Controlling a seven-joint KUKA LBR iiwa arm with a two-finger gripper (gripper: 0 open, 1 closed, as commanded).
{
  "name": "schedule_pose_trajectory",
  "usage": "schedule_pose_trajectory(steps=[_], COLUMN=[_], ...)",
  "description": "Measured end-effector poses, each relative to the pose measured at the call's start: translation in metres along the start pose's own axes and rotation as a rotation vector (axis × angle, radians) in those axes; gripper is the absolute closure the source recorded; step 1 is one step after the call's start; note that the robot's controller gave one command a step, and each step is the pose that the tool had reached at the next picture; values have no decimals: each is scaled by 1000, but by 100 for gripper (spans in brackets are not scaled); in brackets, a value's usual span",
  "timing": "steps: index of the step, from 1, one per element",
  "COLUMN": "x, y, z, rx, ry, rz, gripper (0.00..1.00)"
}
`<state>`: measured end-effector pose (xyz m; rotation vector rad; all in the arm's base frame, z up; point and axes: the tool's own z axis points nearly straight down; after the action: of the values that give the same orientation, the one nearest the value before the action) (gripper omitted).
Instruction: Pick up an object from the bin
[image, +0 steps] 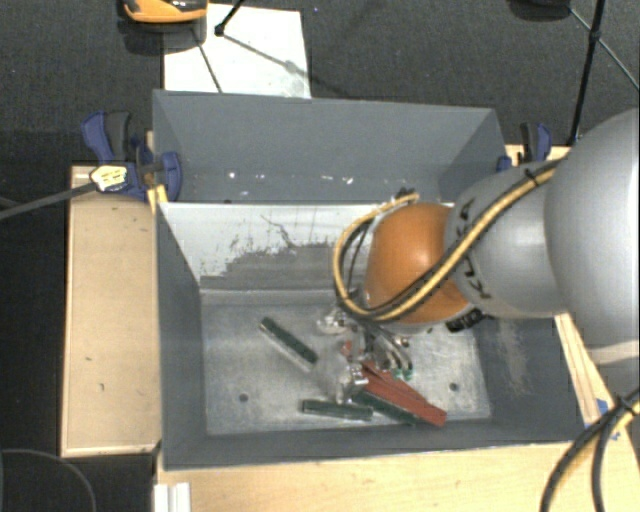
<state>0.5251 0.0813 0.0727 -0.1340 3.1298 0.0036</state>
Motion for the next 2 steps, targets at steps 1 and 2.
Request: schedule_pose_trajectory(steps=[1,2], x=[0,-16], y=[0,47], z=[0,-1], rx=[0,-2], ry=[0,1], rz=[1,-14], gripper=[0,100])
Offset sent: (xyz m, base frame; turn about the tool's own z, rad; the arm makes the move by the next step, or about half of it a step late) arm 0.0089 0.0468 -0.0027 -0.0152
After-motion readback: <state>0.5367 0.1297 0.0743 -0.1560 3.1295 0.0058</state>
